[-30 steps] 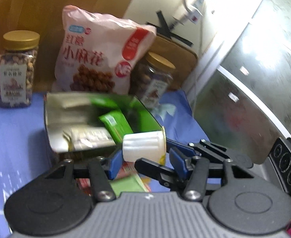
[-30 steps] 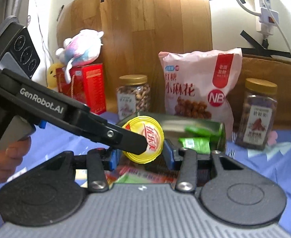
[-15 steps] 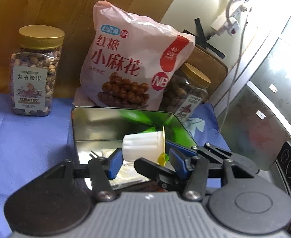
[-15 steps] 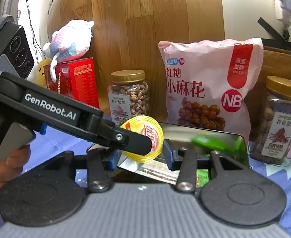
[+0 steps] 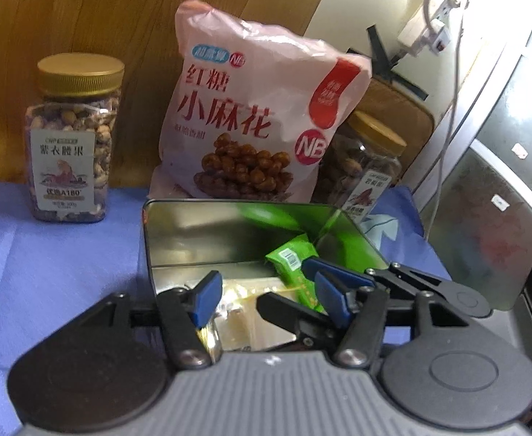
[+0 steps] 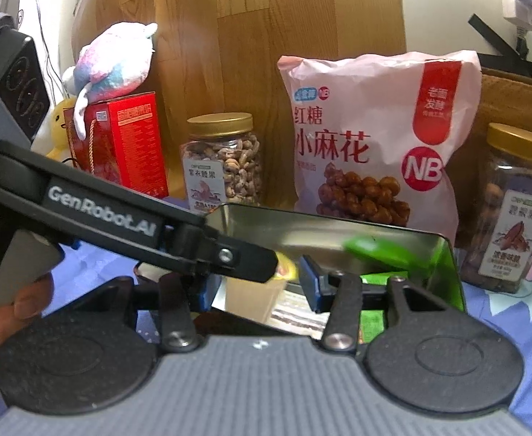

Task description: Organize snacks

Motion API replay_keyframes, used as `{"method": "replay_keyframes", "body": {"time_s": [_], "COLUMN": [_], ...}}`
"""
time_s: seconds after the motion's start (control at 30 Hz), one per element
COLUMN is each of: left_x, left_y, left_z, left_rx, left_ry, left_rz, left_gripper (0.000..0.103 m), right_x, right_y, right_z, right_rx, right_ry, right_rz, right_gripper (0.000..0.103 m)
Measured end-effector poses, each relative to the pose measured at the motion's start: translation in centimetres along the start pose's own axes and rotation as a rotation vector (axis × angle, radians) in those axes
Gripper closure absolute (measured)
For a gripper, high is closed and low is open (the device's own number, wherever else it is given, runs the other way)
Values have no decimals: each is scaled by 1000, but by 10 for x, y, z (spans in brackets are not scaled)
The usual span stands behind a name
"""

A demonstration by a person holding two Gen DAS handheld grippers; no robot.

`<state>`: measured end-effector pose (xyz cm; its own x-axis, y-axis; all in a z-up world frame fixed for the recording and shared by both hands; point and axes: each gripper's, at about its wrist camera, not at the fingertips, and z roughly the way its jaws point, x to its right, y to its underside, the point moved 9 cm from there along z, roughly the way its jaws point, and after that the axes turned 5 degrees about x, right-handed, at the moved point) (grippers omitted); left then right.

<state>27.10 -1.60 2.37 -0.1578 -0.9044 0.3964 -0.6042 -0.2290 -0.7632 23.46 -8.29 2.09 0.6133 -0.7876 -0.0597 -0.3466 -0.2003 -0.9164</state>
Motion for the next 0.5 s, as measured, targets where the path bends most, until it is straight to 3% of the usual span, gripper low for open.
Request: {"method": "replay_keyframes", "body": {"time_s": [0.27, 0.5], "left_x": [13, 20], "left_y": [12, 64], "left_z": [-42, -48], "left_rx": [53, -41], "left_ry": [44, 106], "left_rz": [4, -66], "left_gripper": [45, 45], "right_x": [11, 19], "right_y": [3, 37], "right_z": [-37, -85], "right_rx": [49, 50], "right_ry": [1, -15], "right_rz": [82, 225], "right_gripper": [53, 53]}}
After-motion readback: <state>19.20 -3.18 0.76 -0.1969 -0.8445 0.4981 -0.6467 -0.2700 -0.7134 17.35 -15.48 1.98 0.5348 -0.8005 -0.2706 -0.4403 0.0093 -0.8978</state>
